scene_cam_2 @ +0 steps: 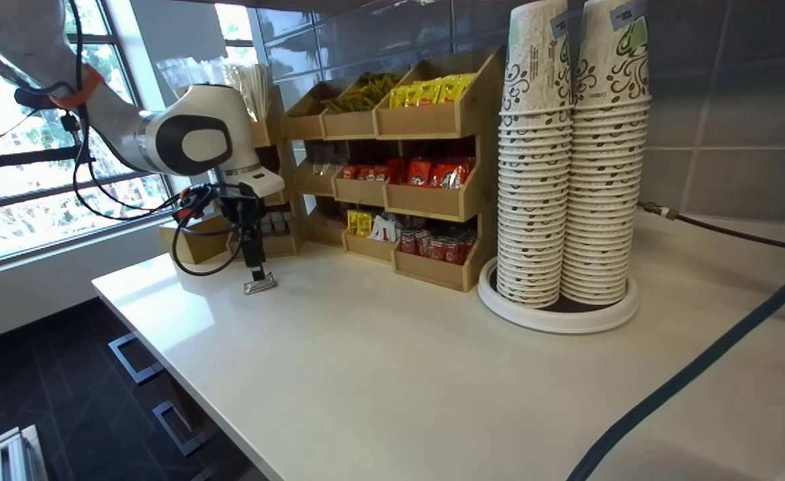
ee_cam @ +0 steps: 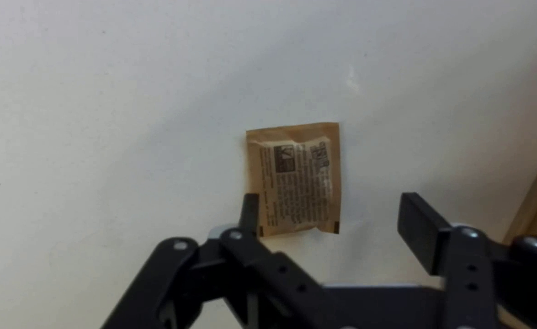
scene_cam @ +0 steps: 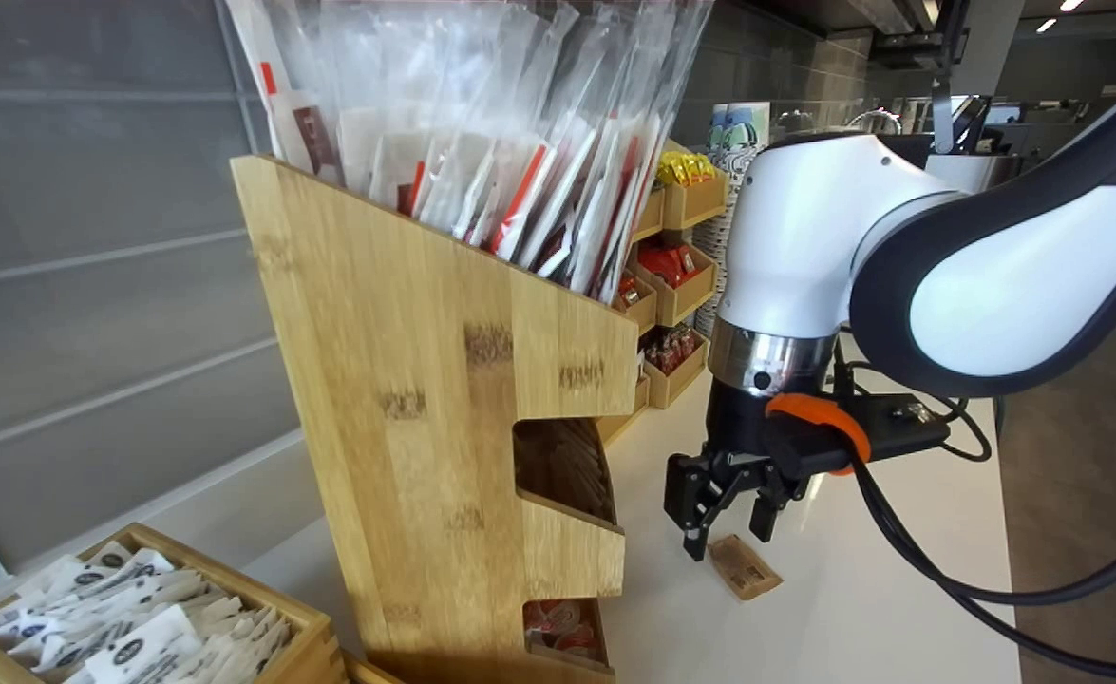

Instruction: Put the sachet on the shelf

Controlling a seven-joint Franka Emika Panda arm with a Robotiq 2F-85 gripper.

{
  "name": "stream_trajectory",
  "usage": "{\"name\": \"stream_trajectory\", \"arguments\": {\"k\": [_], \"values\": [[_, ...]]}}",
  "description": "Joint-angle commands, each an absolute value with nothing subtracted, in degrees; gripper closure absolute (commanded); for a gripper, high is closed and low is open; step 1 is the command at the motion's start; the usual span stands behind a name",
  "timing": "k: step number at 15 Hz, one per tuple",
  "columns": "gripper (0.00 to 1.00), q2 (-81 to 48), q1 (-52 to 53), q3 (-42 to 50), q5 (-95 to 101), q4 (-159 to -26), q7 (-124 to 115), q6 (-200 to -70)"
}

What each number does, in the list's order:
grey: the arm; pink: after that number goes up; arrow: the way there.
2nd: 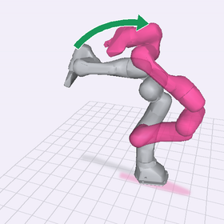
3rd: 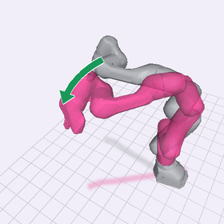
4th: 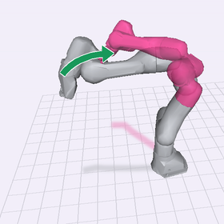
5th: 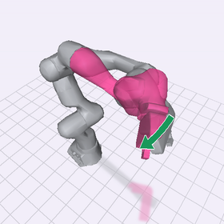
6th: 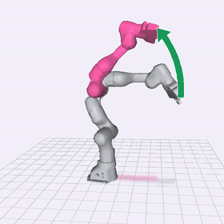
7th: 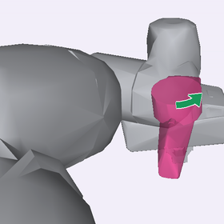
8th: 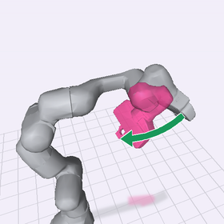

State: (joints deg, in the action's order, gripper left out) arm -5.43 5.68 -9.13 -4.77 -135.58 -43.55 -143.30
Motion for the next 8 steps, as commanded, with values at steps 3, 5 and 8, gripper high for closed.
{"name": "stream_trajectory", "arguments": {"k": [3,5,8], "values": [[0.51,-7.73,7.29,-8.02,-6.33,-134.90,-43.69,-145.82],[0.64,-8.00,7.42,-7.86,-6.15,-134.93,-43.80,-145.92],[0.87,-8.08,7.52,-7.62,-5.84,-134.94,-44.02,-145.87]]}}
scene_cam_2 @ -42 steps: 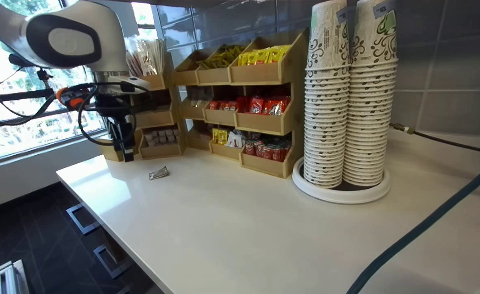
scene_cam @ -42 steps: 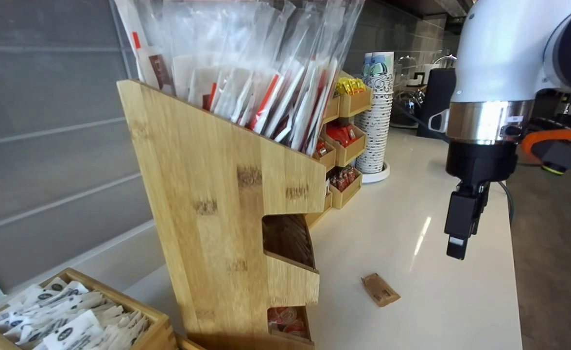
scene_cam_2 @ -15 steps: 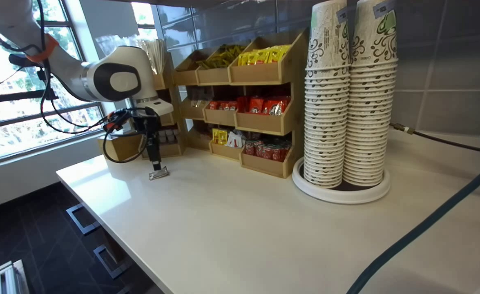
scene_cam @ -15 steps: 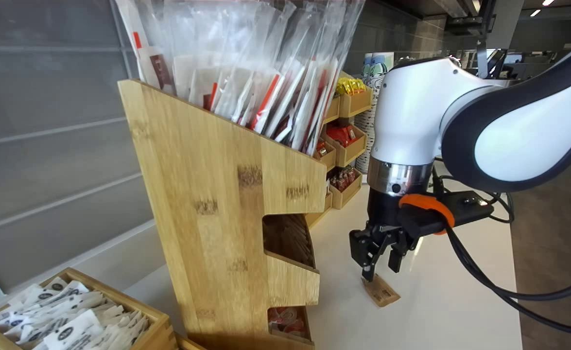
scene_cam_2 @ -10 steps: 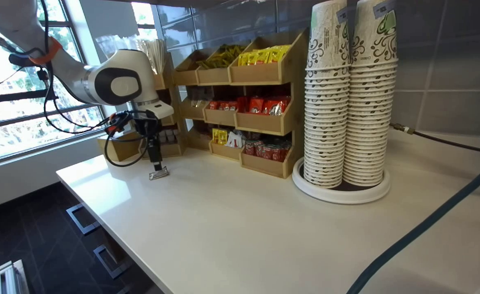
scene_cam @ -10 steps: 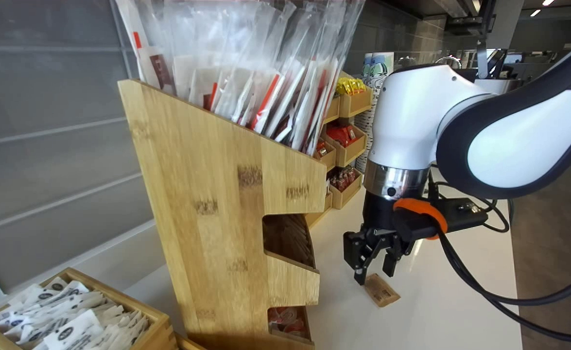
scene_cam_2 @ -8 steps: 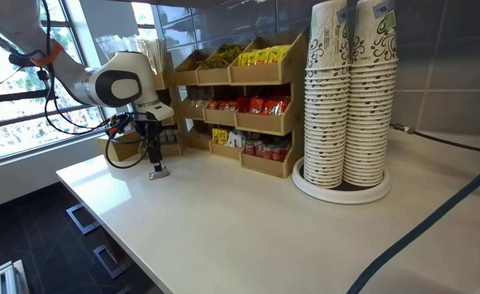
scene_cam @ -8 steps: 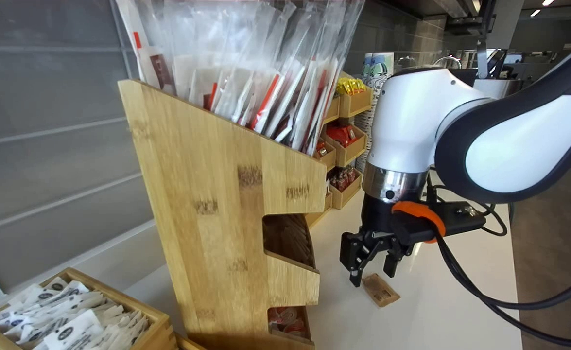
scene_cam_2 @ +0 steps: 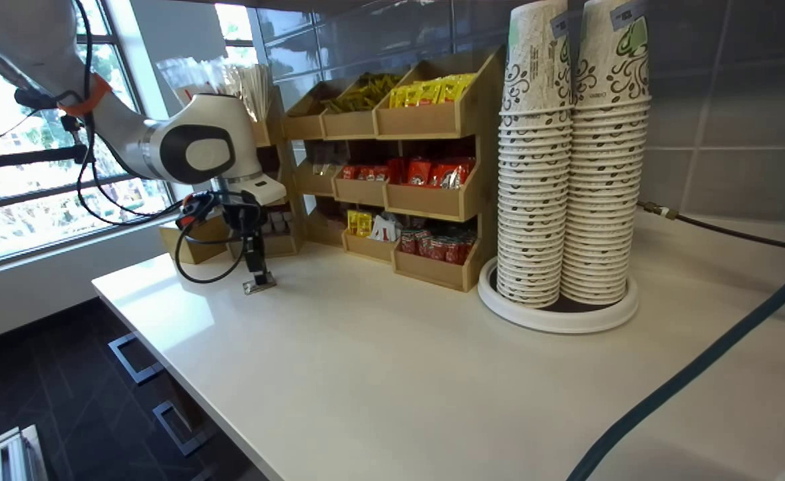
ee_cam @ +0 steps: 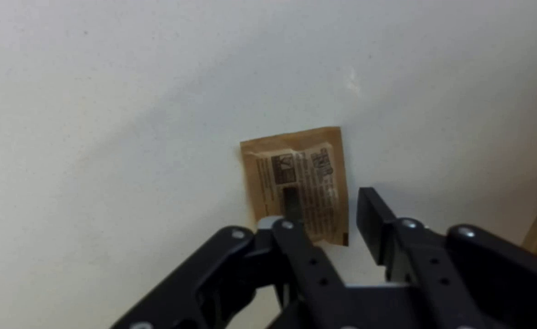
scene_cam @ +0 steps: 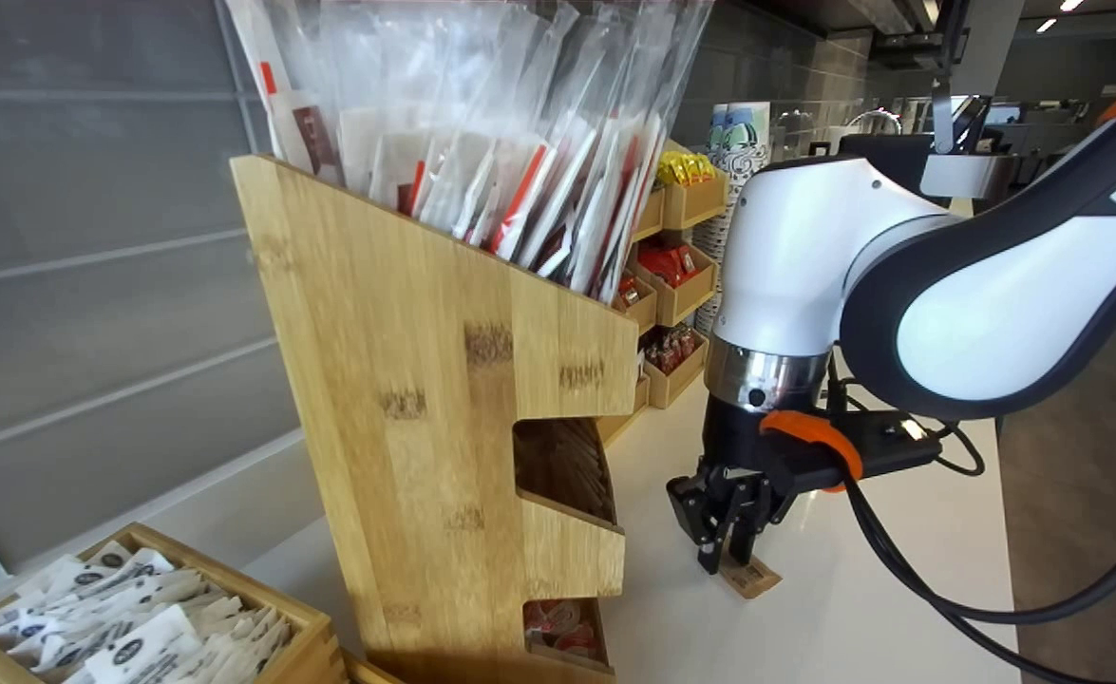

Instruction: Put the sachet on the shelf

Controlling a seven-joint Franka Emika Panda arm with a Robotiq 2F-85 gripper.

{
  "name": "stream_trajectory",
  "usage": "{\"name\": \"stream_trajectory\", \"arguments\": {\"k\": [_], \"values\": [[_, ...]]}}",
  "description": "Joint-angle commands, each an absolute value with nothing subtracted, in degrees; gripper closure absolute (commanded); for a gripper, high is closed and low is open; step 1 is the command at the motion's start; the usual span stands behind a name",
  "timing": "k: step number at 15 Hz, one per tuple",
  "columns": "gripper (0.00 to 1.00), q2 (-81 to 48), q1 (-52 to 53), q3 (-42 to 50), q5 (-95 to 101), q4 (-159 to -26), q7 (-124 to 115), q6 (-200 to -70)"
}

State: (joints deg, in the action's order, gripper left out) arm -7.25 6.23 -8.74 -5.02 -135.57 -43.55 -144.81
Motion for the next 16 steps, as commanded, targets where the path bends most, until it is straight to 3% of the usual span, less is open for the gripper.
{"name": "stream_trajectory", "arguments": {"k": [1,3,16], "values": [[0.93,-8.03,7.53,-7.58,-5.81,-134.95,-44.02,-145.84],[1.00,-7.86,7.56,-7.44,-5.64,-135.01,-44.13,-145.79],[1.00,3.53,5.50,-6.57,-18.39,-137.89,-33.92,-142.86]]}}
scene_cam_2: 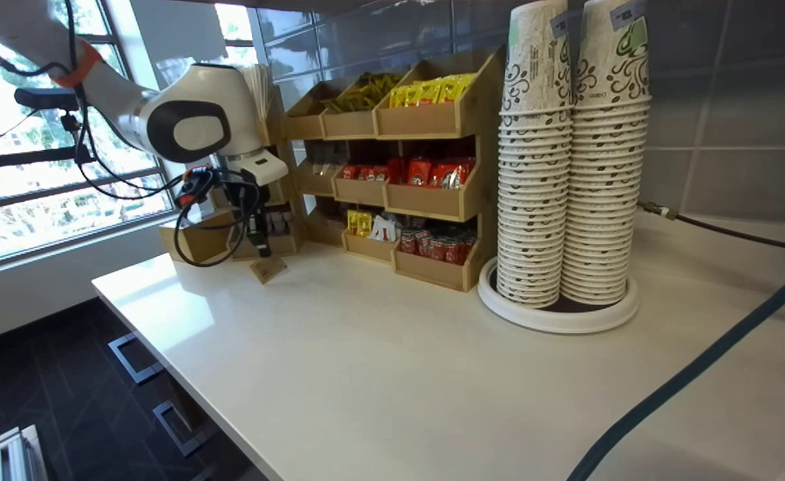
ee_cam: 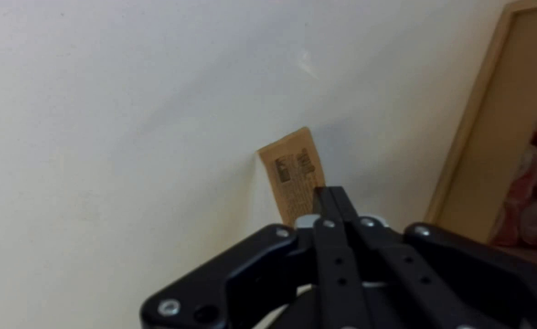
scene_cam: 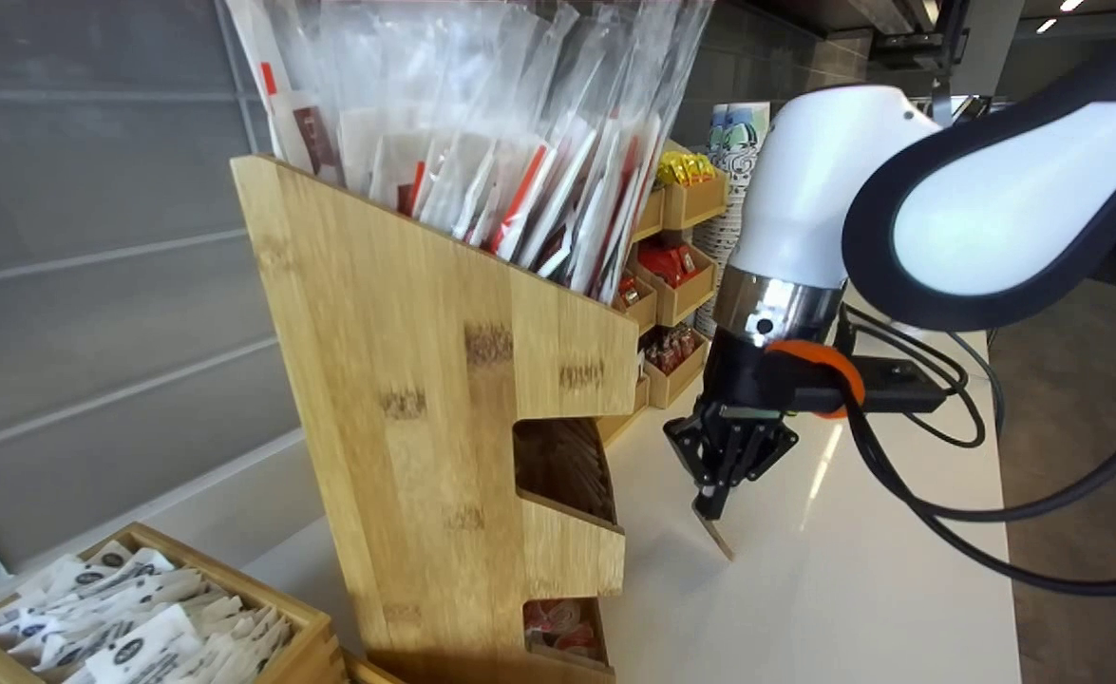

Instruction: Put the sachet on the shelf

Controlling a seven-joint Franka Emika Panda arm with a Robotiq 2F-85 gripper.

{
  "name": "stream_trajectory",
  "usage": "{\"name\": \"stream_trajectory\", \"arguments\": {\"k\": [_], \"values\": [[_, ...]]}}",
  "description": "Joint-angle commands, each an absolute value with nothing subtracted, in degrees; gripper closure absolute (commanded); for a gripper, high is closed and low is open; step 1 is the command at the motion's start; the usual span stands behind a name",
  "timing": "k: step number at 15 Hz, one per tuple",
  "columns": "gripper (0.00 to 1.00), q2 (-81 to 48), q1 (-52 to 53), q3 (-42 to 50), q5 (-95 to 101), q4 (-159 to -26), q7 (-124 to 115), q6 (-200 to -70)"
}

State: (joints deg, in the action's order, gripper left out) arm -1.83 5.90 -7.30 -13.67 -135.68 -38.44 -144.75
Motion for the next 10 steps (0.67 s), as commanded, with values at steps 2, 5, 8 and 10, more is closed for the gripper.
{"name": "stream_trajectory", "arguments": {"k": [2,5,8,10], "values": [[1.00,6.35,5.25,-5.86,-21.81,-138.54,-30.67,-141.30],[1.00,10.42,4.89,-4.42,-26.19,-139.27,-27.14,-138.39],[0.99,8.82,4.39,-4.67,-23.44,-137.68,-28.99,-137.90],[0.99,10.52,3.84,-4.50,-23.32,-138.19,-28.97,-136.18]]}}
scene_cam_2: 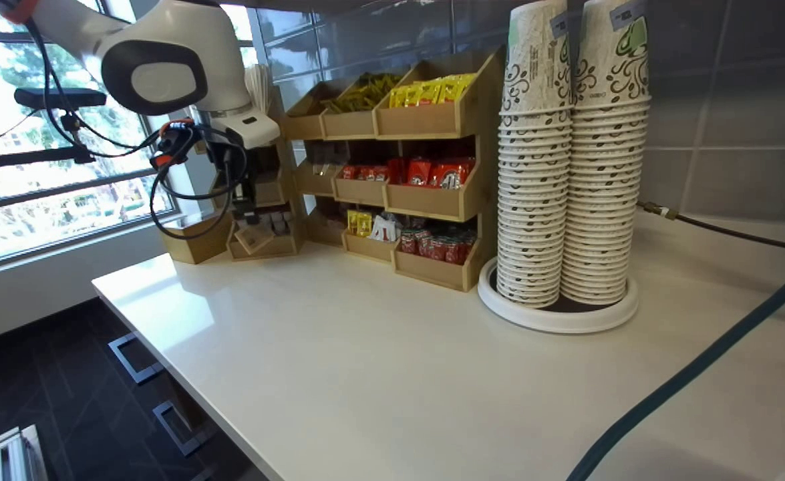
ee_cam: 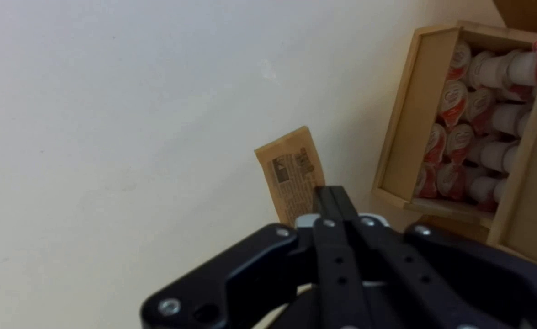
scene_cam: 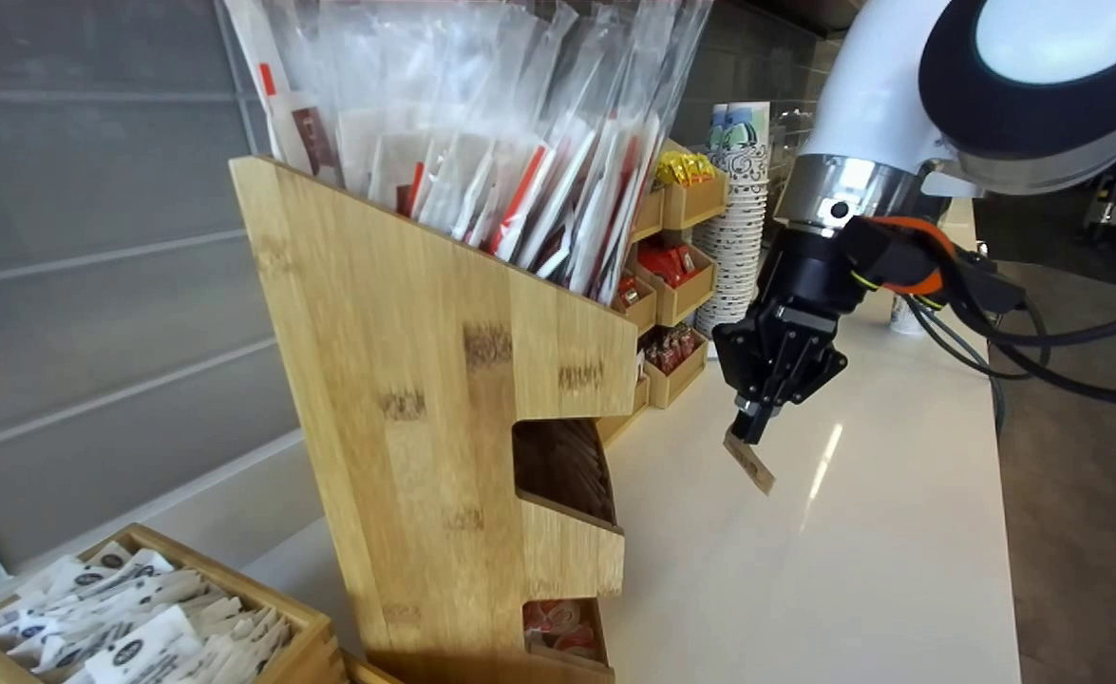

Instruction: Put the sachet on the shelf

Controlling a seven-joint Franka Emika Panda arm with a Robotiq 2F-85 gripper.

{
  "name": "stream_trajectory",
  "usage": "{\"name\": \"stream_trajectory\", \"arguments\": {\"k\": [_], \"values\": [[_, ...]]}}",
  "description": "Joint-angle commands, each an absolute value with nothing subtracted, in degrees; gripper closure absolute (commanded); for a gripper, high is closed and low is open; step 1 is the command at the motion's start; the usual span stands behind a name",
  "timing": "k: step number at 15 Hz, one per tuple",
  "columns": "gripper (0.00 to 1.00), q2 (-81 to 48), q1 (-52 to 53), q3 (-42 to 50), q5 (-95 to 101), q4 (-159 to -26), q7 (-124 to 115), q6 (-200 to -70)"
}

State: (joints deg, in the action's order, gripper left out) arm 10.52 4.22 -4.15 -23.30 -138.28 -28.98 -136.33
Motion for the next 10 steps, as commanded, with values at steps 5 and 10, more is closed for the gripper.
{"name": "stream_trajectory", "arguments": {"k": [5,10], "values": [[1.00,11.55,5.89,-3.11,-36.50,-138.05,-23.47,-140.79],[1.00,12.16,6.72,-2.64,-54.14,-136.30,-13.09,-144.70]]}}
